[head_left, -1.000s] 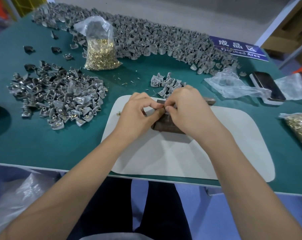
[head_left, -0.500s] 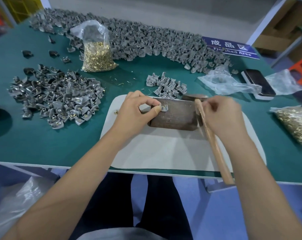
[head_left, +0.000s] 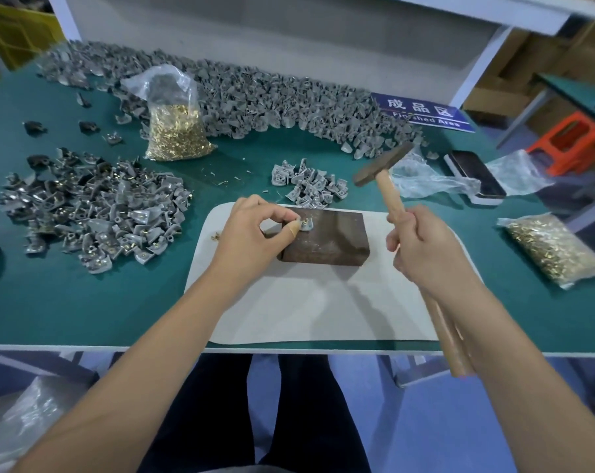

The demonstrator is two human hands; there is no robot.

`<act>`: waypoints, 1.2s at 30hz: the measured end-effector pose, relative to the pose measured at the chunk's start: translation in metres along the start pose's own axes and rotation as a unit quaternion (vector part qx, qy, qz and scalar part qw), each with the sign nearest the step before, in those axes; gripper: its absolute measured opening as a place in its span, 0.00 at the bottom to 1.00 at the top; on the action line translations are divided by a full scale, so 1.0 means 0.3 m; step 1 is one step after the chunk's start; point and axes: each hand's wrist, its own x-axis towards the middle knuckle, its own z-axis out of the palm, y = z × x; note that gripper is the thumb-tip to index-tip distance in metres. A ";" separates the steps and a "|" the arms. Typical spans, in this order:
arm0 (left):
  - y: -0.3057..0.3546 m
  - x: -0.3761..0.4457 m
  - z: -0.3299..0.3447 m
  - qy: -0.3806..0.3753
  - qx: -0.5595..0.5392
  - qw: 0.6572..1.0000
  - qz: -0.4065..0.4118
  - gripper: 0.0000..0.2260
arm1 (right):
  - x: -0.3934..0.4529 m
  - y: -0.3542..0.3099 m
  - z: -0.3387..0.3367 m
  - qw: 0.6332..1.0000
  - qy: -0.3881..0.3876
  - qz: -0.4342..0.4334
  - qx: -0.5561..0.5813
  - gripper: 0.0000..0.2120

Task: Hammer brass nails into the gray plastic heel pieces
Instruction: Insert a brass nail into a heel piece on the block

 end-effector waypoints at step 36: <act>-0.012 0.016 -0.004 -0.001 0.000 1.000 0.013 0.08 | -0.134 -0.148 0.064 0.986 0.031 -0.127 -0.107 0.12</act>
